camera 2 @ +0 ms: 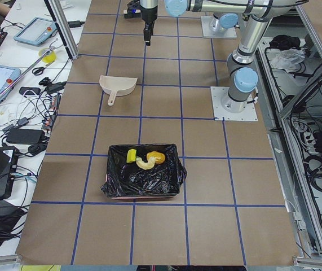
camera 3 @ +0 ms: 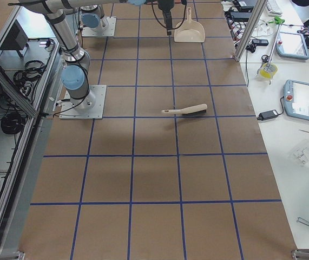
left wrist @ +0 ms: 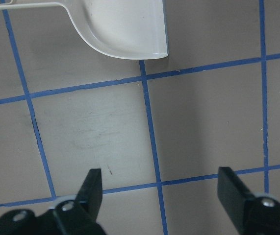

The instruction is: Sweep and dump trash into bin

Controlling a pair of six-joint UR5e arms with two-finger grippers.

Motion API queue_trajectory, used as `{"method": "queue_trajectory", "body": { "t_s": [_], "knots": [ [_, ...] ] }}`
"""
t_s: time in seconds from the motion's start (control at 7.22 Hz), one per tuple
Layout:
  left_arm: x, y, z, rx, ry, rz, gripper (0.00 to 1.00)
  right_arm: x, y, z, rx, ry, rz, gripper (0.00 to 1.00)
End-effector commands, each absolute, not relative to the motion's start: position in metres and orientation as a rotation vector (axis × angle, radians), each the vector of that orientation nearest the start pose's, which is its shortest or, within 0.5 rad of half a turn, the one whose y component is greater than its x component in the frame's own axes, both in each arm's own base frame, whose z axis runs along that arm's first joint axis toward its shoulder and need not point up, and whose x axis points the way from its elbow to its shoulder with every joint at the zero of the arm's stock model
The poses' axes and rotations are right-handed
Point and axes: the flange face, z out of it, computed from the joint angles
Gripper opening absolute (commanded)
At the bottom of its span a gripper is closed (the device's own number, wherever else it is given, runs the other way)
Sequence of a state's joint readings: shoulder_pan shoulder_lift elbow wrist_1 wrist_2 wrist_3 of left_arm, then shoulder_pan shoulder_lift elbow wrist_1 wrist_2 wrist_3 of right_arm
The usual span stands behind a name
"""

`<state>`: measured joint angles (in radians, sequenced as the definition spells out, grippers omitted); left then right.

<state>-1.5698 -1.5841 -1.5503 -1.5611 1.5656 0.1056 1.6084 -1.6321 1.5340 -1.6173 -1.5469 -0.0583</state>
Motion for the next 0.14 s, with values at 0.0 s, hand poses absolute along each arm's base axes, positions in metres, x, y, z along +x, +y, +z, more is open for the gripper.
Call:
{"method": "queue_trajectory", "body": {
  "t_s": [0.0],
  "knots": [
    [-0.1275,-0.4999,0.4933,0.121,3.141,-0.029,1.00,0.1536,-0.4717,0.5409,-0.153,3.110,-0.225,1.00]
  ]
}}
